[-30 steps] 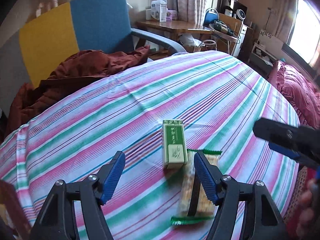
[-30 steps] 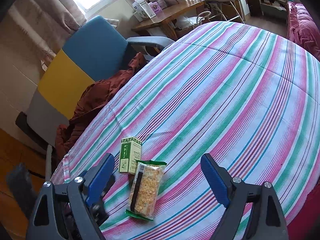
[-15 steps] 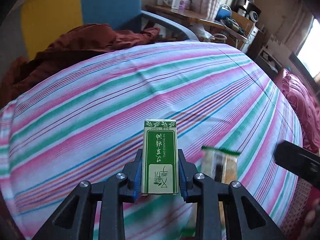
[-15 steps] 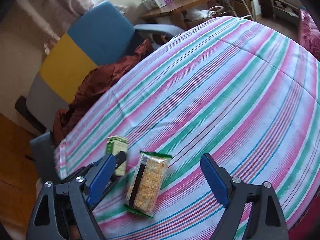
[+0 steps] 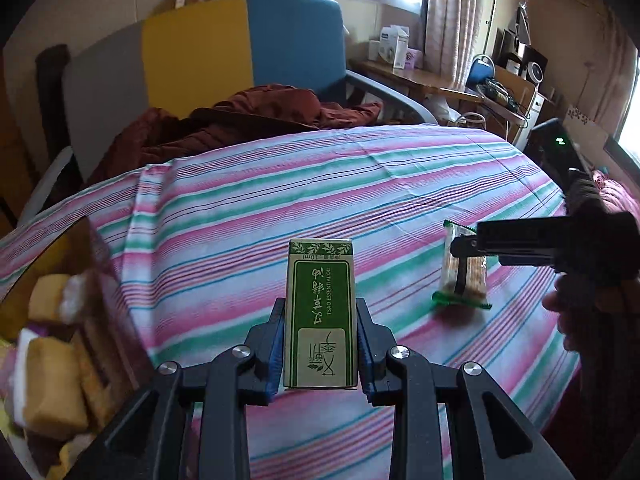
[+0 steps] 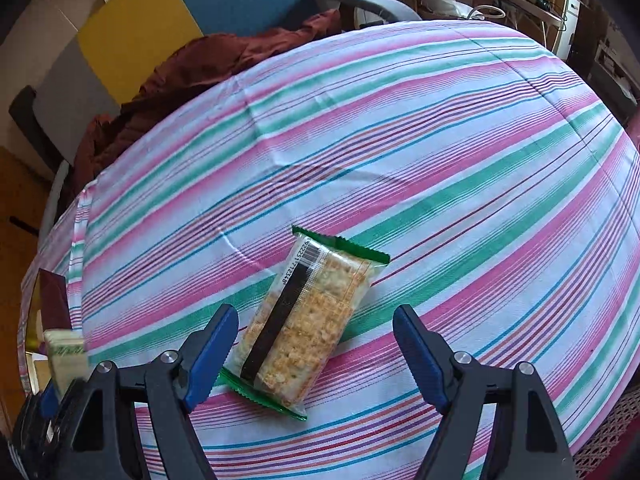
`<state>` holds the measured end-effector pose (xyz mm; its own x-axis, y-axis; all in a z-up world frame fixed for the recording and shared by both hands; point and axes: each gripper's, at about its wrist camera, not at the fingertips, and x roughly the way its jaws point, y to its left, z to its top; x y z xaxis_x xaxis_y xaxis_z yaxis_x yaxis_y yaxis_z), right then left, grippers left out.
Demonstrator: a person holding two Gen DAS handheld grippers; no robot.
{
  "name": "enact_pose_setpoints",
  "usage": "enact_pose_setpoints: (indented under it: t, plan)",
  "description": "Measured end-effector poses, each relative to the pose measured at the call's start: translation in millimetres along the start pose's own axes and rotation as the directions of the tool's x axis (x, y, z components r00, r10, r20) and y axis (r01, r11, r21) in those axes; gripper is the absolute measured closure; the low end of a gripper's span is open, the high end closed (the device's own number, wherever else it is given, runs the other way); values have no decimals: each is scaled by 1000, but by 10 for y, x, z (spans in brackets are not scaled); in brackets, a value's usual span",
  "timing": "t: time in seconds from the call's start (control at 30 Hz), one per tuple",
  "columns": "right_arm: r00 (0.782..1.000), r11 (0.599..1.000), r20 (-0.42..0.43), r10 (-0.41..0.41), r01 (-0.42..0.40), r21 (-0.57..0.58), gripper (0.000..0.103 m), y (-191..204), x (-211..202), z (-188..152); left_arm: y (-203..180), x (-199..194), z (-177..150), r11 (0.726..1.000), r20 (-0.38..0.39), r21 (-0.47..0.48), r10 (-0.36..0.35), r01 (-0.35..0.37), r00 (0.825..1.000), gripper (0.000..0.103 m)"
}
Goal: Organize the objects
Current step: 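Grasp the green box with the left tool while the right tool grasps the cracker packet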
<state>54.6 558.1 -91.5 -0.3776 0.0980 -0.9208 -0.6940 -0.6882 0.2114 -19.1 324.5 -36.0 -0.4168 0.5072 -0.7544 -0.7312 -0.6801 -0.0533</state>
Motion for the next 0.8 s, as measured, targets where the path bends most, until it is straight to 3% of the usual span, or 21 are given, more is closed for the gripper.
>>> enact_pose_setpoints:
  t: [0.27,0.63,0.67,0.73,0.8]
  plan:
    - [998,994,5,-60,61,-96,22,284,142,-1,87,-315,-193,999,48,-6,39,-38,998,72]
    - [994,988,14,-107,108,-112,21,408,232,-39,224,-471,-263,997,75,-31,70,-68,995,72]
    - [993,984,22,-119,121,-131,23,447,235,-53,231,-482,-275,997,75,-33,71,-68,995,72]
    - [988,970,49,-148,155,-188,55,544,219,-89,260,-494,-297,997,73,-40,72,-69,995,72]
    - [988,959,57,-141,151,-240,57,657,210,-132,289,-512,-320,996,70,-46,75,-72,995,72]
